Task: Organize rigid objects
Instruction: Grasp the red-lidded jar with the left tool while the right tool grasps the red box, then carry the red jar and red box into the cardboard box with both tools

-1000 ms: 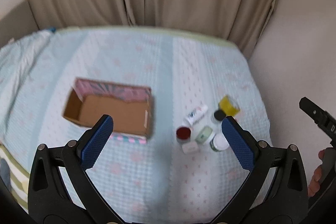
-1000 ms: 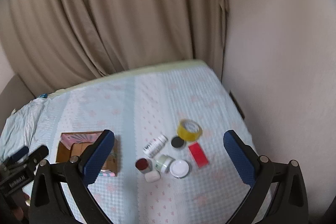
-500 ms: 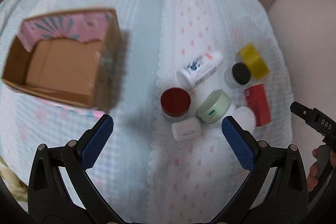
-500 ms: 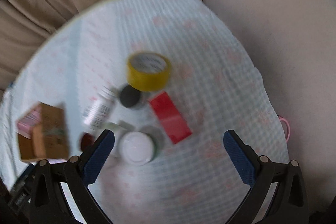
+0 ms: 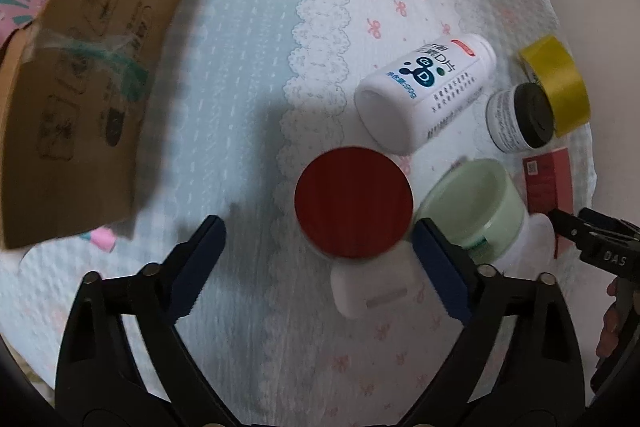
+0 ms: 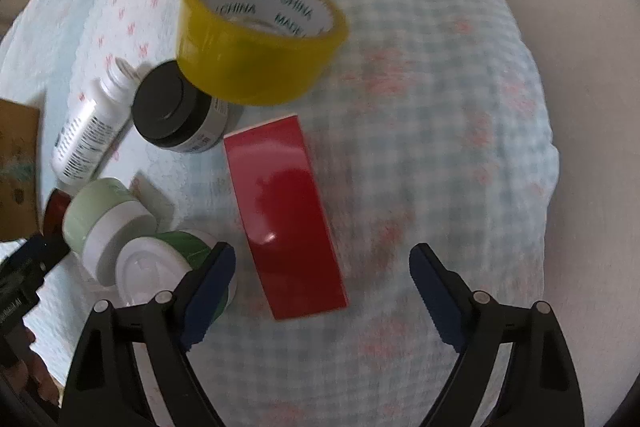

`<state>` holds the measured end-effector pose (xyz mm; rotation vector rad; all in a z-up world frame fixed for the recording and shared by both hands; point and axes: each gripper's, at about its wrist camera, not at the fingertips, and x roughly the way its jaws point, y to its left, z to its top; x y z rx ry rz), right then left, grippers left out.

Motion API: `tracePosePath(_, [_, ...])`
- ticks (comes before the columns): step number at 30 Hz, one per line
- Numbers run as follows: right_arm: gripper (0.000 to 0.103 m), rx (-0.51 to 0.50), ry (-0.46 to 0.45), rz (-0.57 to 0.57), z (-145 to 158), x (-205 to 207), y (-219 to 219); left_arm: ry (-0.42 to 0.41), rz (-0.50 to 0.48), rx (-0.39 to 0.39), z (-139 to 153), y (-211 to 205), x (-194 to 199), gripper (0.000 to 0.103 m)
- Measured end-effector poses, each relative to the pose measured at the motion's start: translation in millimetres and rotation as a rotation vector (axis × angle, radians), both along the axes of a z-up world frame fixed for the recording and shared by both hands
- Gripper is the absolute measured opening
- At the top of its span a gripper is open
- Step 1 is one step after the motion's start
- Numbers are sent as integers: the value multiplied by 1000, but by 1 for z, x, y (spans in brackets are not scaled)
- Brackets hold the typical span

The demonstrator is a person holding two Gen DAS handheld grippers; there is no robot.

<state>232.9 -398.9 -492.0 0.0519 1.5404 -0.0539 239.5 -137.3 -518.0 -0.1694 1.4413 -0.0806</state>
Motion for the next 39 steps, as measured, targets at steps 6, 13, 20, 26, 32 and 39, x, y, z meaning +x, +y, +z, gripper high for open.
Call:
tracePosePath(6, [53, -12, 47, 74, -28, 12, 9, 17, -62, -19, -17, -11, 11, 56])
tracePosePath(13, [40, -3, 54, 115, -43, 12, 12, 5, -90, -14, -18, -15, 14, 52])
tracePosePath(20, [40, 18, 27, 67, -26, 4, 8, -28, -117, -3, -6, -23, 12, 52])
tracePosePath(26, [39, 63, -27, -19, 9, -10, -18, -114, -123, -25, 41, -21, 7, 52])
tracePosePath(32, [39, 82, -152, -62, 71, -28, -29, -217, -131, -40, 111, -5, -5, 52])
tracePosePath(39, [40, 151, -291, -95, 157, -49, 16, -350, -125, -44, 208, 26, -29, 52])
